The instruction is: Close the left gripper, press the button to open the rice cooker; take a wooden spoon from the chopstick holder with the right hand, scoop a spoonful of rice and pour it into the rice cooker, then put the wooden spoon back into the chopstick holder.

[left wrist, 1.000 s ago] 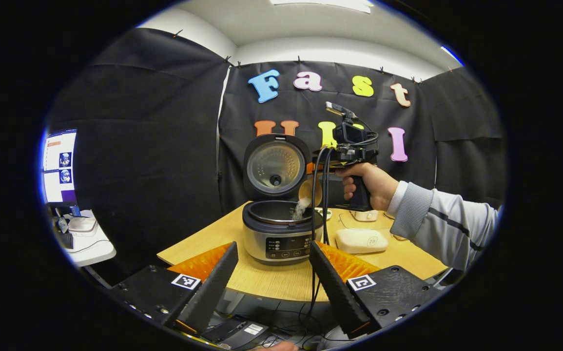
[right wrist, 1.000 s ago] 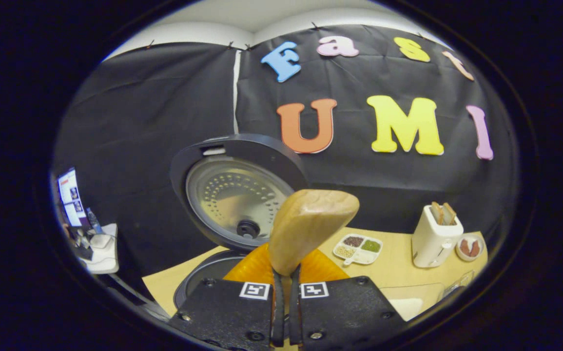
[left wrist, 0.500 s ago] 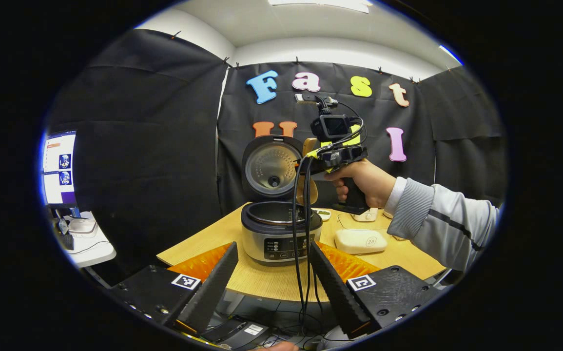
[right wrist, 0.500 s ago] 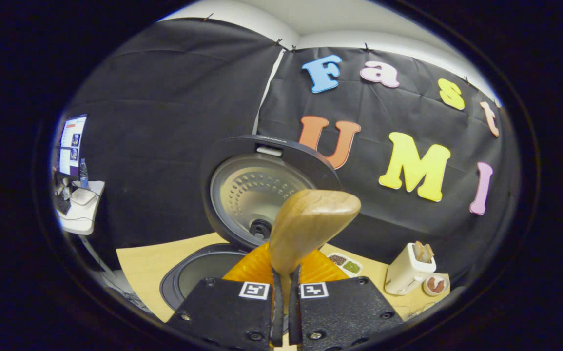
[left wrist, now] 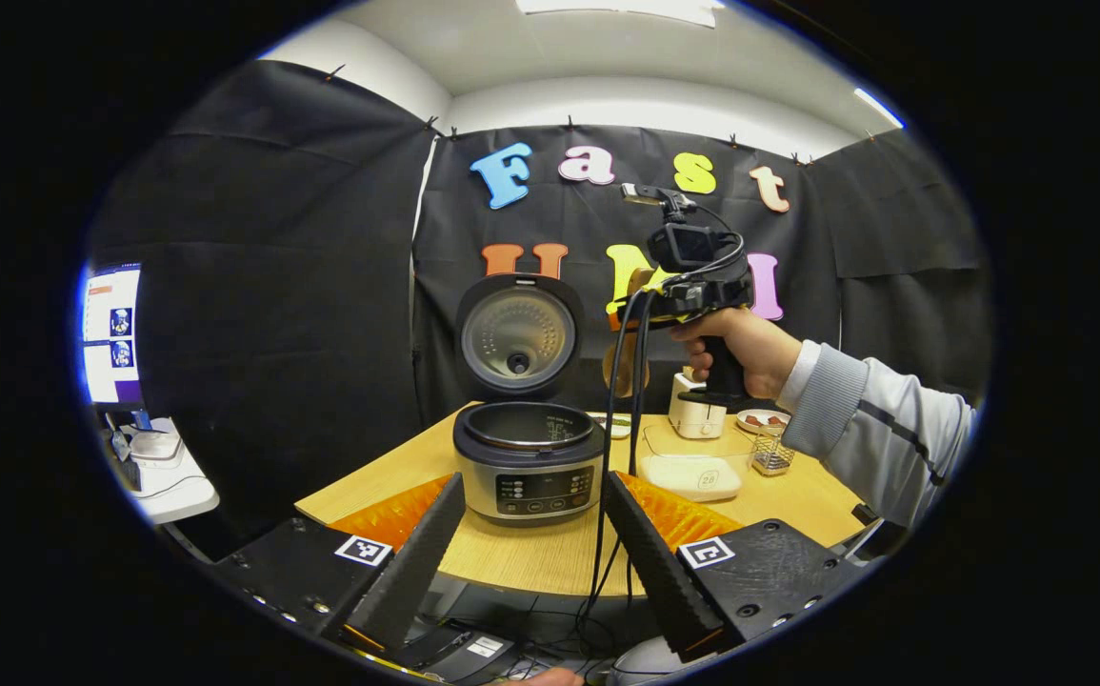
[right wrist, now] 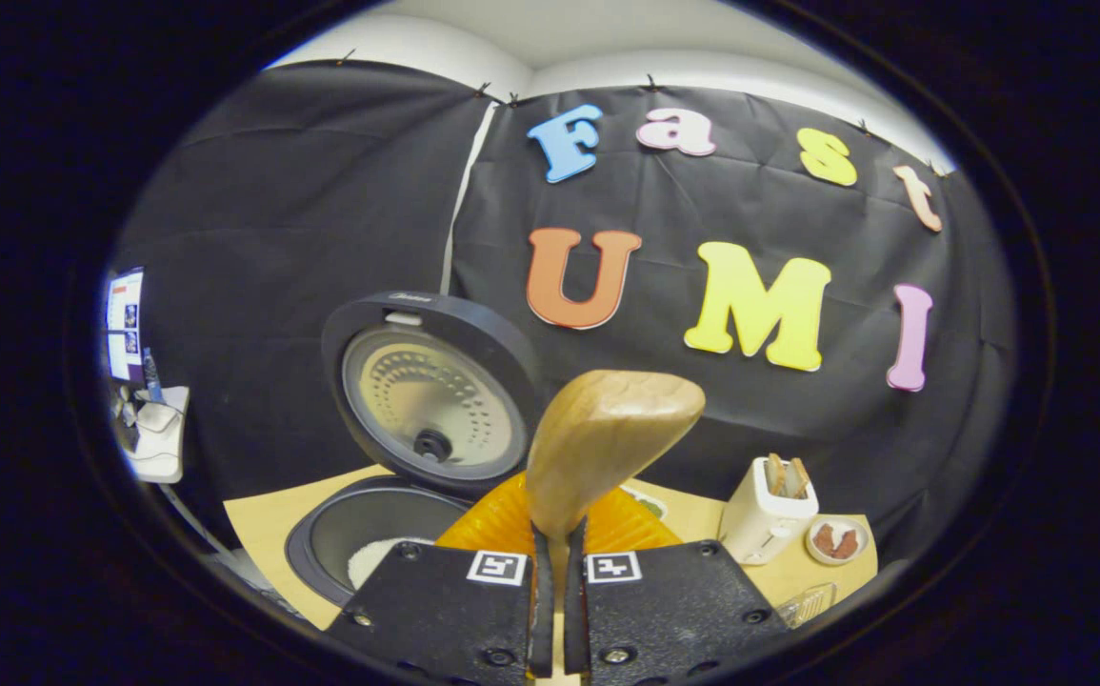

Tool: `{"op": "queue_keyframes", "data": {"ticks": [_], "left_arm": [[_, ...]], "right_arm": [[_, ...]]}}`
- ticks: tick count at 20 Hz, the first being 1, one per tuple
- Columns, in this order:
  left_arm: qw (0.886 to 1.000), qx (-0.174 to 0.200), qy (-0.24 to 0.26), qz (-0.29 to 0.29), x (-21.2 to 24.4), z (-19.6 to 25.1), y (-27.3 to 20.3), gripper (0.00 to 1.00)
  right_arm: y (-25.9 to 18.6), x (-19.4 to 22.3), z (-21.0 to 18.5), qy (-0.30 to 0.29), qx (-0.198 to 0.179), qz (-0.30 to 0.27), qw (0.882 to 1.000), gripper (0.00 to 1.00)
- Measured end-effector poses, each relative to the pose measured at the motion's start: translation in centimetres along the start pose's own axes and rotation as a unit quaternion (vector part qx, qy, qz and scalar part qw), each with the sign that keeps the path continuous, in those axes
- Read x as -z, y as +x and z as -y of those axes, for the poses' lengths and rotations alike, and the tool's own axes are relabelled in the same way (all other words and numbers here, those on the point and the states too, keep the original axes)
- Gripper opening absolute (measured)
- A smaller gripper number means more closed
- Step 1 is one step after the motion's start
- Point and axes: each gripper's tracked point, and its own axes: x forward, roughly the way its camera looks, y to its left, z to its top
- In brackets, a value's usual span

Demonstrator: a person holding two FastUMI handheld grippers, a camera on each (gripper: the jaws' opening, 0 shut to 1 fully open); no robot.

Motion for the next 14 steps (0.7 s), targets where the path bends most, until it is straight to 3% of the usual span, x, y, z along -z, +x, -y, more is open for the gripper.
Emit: {"op": "queue_keyframes", "data": {"ticks": [3,4,5,14], "left_arm": [[0.999,0.028,-0.015,0.006,-0.5,2.6,0.7,0.94],[0.999,0.032,-0.018,0.008,-0.6,3.3,1.0,0.94],[0.999,0.035,-0.020,0.008,-0.7,4.0,1.2,0.94],[0.999,0.047,-0.023,0.000,-0.9,7.9,3.8,0.94]], "right_arm": [[-2.3,-0.6,4.4,0.000,0.023,0.017,1.000,0.10],[-3.1,-0.3,6.1,0.000,0.032,0.017,0.999,0.06],[-4.0,-0.2,7.6,0.002,0.039,0.017,0.999,0.10],[-9.8,2.0,22.1,0.049,0.115,0.023,0.992,0.10]]}}
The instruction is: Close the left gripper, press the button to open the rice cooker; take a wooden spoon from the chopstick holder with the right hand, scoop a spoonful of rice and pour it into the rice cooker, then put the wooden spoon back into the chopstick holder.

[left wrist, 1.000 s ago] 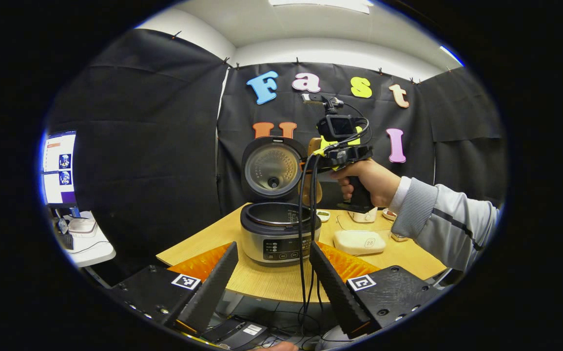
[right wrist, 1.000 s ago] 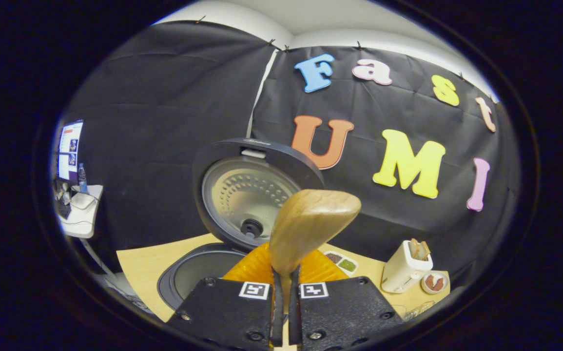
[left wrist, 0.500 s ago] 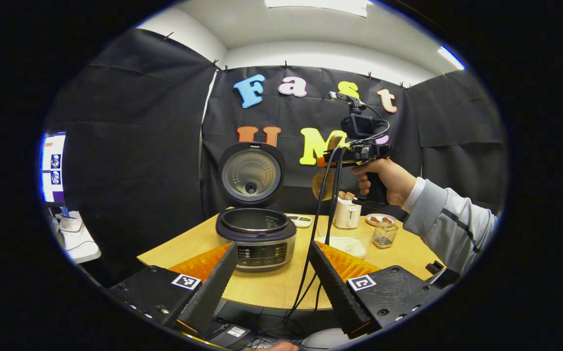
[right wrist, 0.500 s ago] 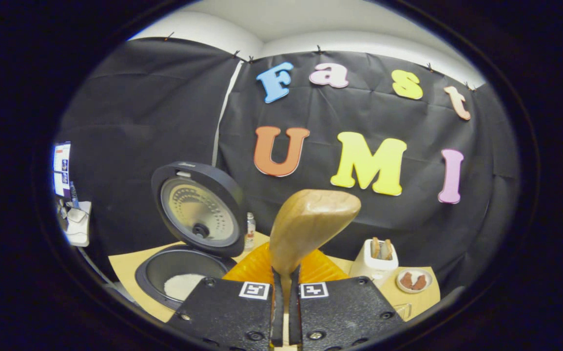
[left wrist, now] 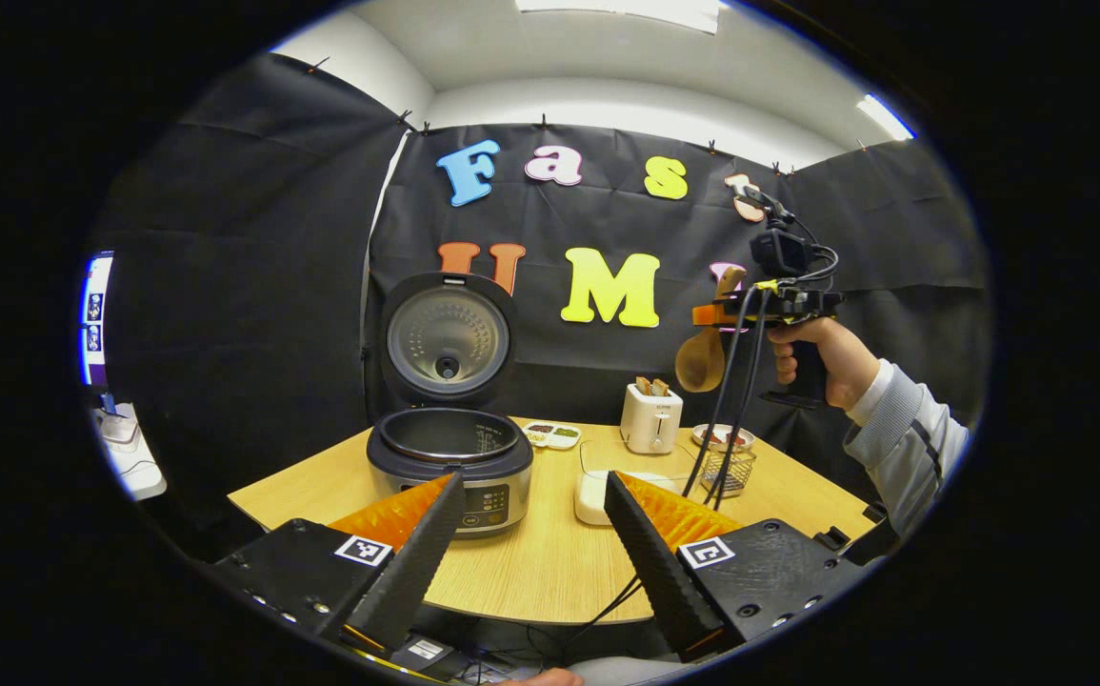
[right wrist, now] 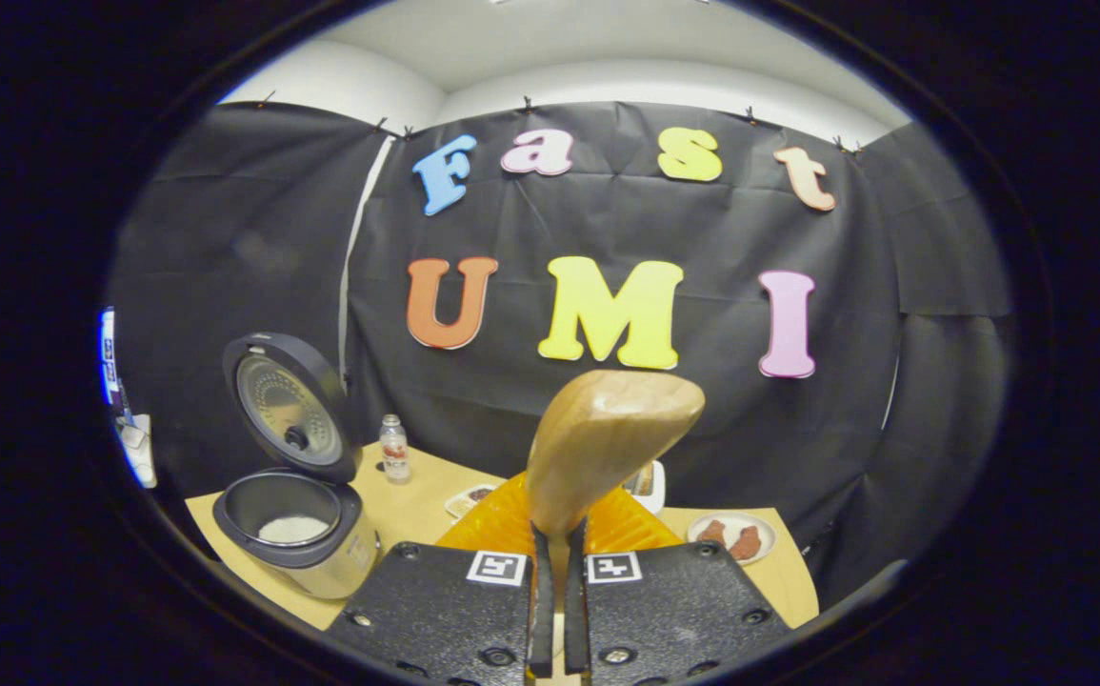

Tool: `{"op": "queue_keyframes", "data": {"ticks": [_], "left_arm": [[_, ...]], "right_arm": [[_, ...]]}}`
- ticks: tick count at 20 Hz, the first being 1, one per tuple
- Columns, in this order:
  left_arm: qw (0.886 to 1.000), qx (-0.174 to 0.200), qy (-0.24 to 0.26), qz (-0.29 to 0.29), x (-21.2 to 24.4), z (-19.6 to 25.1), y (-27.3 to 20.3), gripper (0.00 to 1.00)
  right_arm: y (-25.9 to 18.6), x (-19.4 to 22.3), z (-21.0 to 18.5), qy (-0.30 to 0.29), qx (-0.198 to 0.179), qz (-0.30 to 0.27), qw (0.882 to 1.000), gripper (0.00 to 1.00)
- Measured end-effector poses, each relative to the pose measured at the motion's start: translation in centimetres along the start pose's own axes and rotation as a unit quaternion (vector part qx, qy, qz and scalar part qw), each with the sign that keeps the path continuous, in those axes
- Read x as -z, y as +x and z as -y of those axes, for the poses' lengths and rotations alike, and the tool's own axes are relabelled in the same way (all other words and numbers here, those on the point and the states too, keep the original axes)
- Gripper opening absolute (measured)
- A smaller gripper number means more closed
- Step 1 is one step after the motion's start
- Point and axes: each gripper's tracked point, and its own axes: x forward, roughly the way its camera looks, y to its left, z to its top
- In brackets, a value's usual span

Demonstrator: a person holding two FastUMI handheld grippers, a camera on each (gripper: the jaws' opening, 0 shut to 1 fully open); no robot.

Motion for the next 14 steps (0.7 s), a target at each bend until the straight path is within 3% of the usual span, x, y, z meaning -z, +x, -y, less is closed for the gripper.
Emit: {"op": "queue_keyframes", "data": {"ticks": [2,5,14], "left_arm": [[1.000,-0.001,0.002,0.002,-0.2,0.4,0.6,0.94],[1.000,0.000,0.004,0.001,-0.2,1.0,1.4,0.94],[1.000,0.001,0.018,-0.019,0.8,2.8,4.1,0.94]], "right_arm": [[-0.1,0.1,3.1,0.017,0.025,0.008,1.000,0.06],[0.2,1.5,6.2,0.032,0.043,0.006,0.999,0.10],[3.5,11.8,12.4,0.047,0.074,-0.060,0.994,0.12]]}}
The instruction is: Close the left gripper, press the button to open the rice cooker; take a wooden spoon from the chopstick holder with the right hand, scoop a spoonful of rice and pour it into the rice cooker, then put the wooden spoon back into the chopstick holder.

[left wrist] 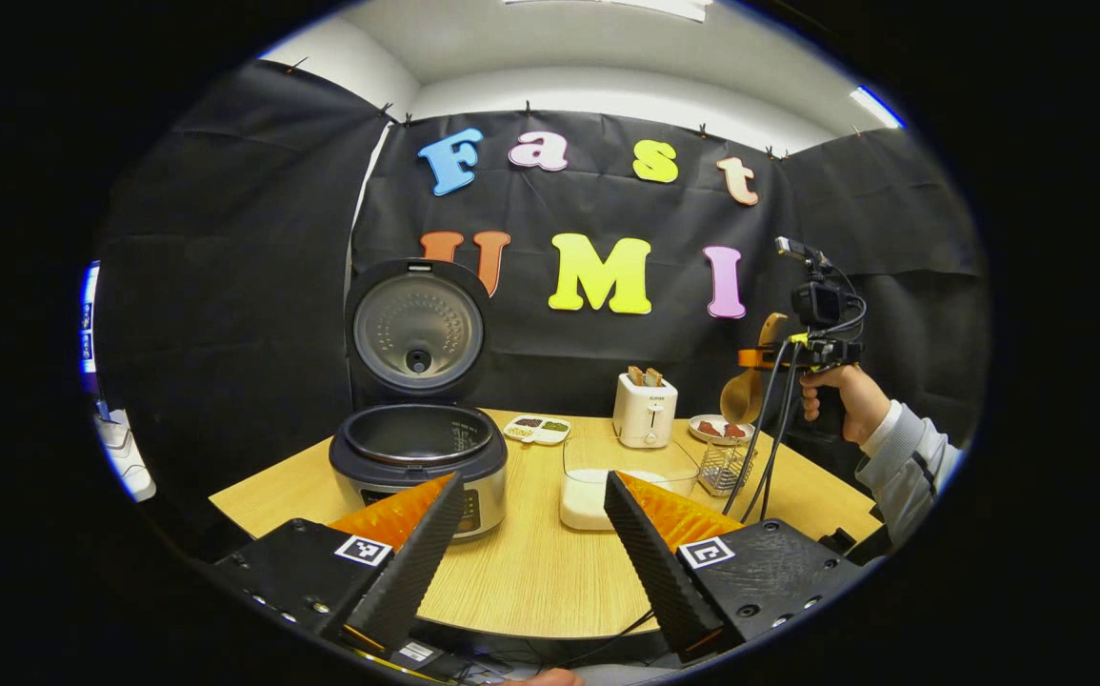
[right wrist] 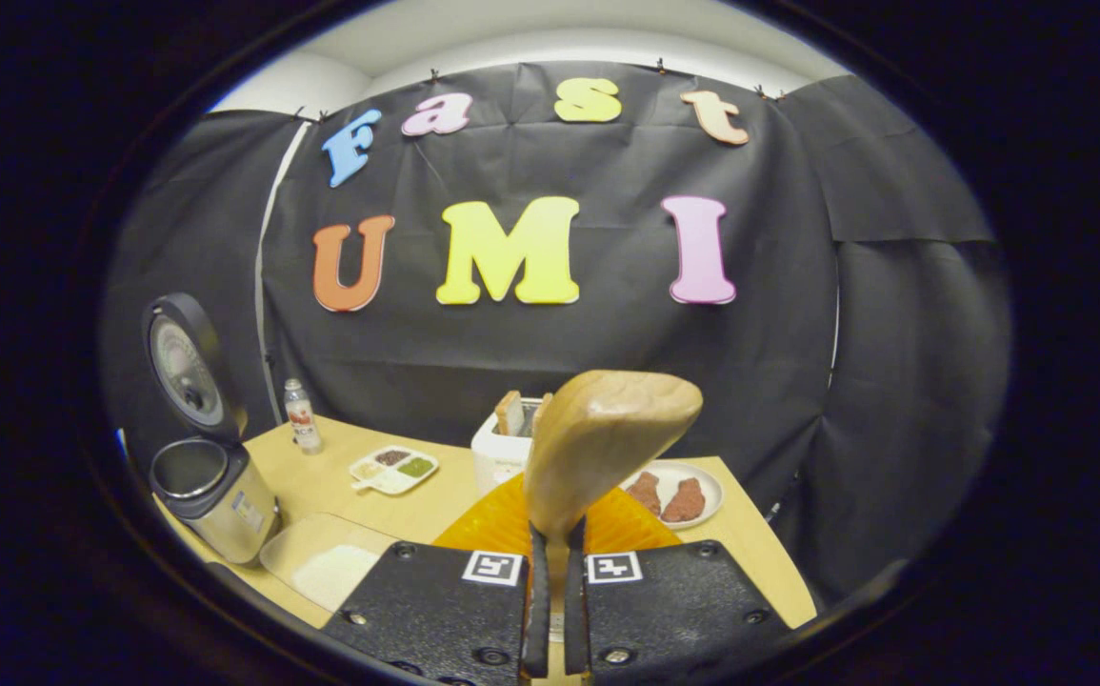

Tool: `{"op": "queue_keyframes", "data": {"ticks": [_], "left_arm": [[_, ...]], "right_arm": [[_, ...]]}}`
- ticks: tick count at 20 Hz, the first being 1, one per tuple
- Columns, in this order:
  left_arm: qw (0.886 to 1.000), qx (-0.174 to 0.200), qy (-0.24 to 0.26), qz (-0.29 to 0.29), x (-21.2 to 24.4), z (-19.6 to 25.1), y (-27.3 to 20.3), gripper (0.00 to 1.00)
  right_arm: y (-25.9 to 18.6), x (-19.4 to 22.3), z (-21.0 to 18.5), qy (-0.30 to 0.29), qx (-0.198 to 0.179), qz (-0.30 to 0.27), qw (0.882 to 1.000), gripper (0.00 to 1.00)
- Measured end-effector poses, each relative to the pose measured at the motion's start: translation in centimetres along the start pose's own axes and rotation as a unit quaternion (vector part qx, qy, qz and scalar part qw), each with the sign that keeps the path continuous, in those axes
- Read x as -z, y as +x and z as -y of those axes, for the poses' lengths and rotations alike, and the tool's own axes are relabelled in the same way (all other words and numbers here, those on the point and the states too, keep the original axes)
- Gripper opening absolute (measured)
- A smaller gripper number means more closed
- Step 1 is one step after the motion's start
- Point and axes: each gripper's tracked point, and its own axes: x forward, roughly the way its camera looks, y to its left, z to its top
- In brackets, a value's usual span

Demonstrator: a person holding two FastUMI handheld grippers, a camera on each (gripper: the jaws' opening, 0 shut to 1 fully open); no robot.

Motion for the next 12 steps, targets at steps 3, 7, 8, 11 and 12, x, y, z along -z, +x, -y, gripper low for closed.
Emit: {"op": "queue_keyframes", "data": {"ticks": [3,7,8,11,12], "left_arm": [[1.000,-0.004,0.001,-0.006,0.3,0.3,1.0,0.94],[1.000,-0.006,-0.002,-0.002,-0.3,0.6,1.7,0.94],[1.000,-0.007,-0.002,-0.002,-0.4,0.6,1.9,0.94],[1.000,-0.009,-0.004,-0.002,-0.6,0.7,2.5,0.94],[1.000,-0.009,-0.004,-0.003,-0.7,0.7,2.7,0.94]], "right_arm": [[1.4,2.4,1.6,0.016,0.014,-0.021,1.000,0.12],[2.4,4.3,1.5,0.042,-0.003,-0.042,0.998,0.13],[2.8,4.9,1.3,0.047,-0.010,-0.050,0.998,0.14],[3.7,5.4,1.8,0.053,-0.011,-0.055,0.997,0.24],[3.8,5.3,2.1,0.056,-0.008,-0.054,0.997,0.31]]}}
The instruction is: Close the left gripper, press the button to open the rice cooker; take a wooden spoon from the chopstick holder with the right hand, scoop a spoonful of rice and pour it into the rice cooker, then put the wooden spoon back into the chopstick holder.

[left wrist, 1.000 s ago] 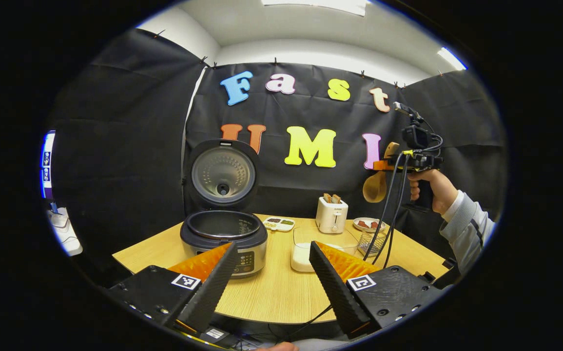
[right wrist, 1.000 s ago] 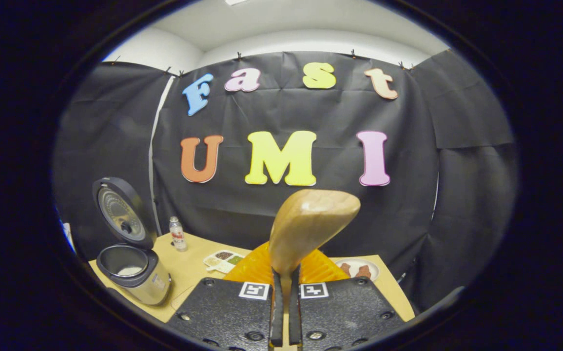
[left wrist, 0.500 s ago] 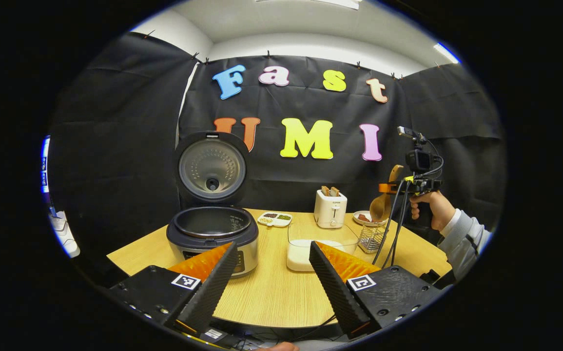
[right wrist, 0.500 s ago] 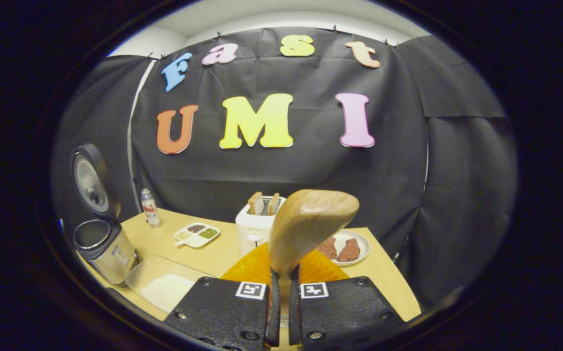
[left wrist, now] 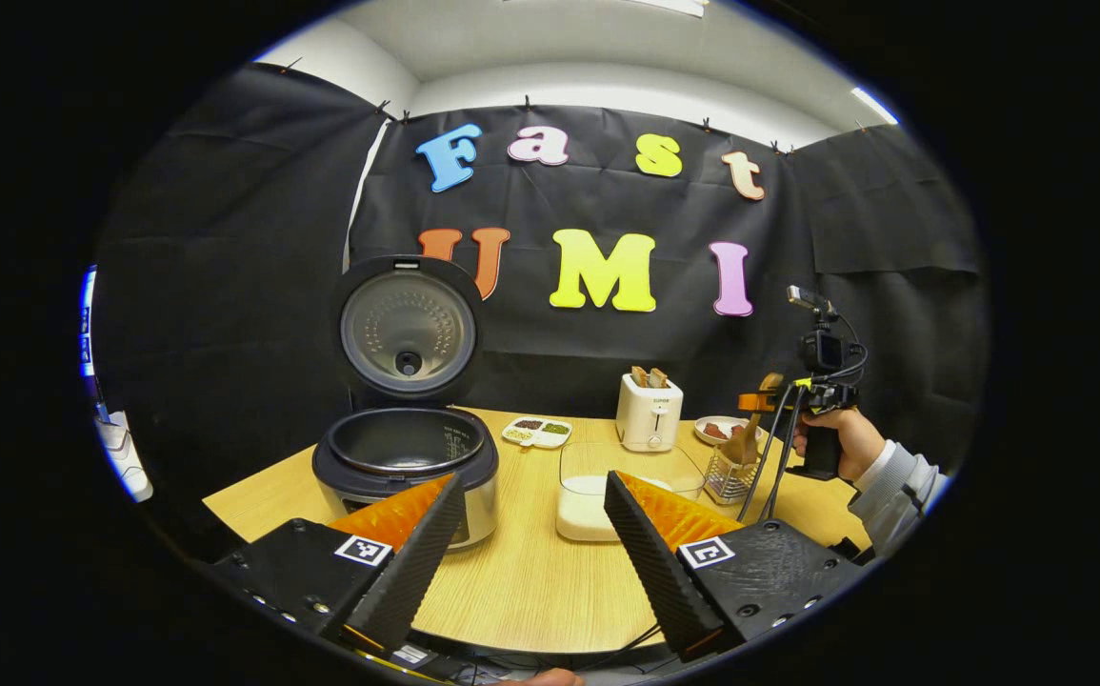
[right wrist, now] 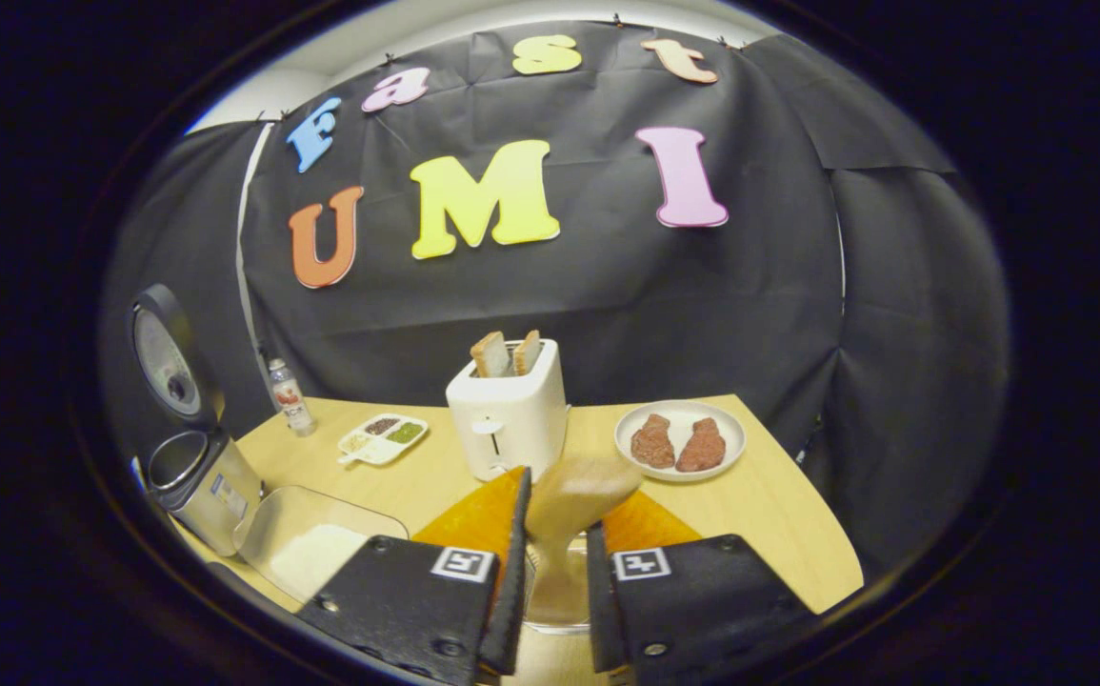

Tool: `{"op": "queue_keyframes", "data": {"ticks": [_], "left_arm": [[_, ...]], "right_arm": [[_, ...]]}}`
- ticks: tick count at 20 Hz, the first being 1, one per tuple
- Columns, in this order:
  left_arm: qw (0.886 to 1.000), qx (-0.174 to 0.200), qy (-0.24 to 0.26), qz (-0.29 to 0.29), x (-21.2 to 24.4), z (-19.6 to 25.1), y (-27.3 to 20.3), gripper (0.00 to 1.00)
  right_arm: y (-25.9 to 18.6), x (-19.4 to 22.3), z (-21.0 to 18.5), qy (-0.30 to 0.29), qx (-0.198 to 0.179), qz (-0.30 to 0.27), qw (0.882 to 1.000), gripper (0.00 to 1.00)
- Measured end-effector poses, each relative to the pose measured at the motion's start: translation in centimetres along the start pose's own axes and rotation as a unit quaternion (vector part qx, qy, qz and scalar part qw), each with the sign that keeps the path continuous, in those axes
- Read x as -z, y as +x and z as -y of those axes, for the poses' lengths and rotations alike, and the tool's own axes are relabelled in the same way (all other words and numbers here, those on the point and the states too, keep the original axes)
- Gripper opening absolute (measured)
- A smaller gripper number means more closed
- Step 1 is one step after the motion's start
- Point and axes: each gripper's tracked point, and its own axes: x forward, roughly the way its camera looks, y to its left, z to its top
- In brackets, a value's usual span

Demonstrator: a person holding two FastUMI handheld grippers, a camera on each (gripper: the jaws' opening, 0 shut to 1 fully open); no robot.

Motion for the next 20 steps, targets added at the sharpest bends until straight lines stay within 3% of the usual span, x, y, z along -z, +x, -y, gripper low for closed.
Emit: {"op": "queue_keyframes", "data": {"ticks": [1,4,5,11,20], "left_arm": [[1.000,0.003,-0.002,-0.002,-0.1,0.2,0.2,0.94],[1.000,0.010,-0.009,-0.001,-0.6,0.2,0.7,0.94],[1.000,0.007,-0.006,-0.001,-0.7,0.0,0.9,0.94],[1.000,-0.009,0.000,0.000,-2.9,-2.3,2.8,0.94],[0.998,-0.056,0.014,0.018,-9.1,-7.3,7.3,0.94]], "right_arm": [[0.4,-0.2,0.4,0.002,0.008,0.001,1.000,0.61],[-0.6,-1.0,0.7,-0.004,0.020,0.018,1.000,0.75],[-1.1,-1.3,0.9,-0.007,0.023,0.024,0.999,0.90],[-6.1,-4.0,2.1,-0.022,0.069,0.063,0.995,0.92],[-16.0,-4.0,-1.4,-0.028,0.031,0.094,0.995,0.92]]}}
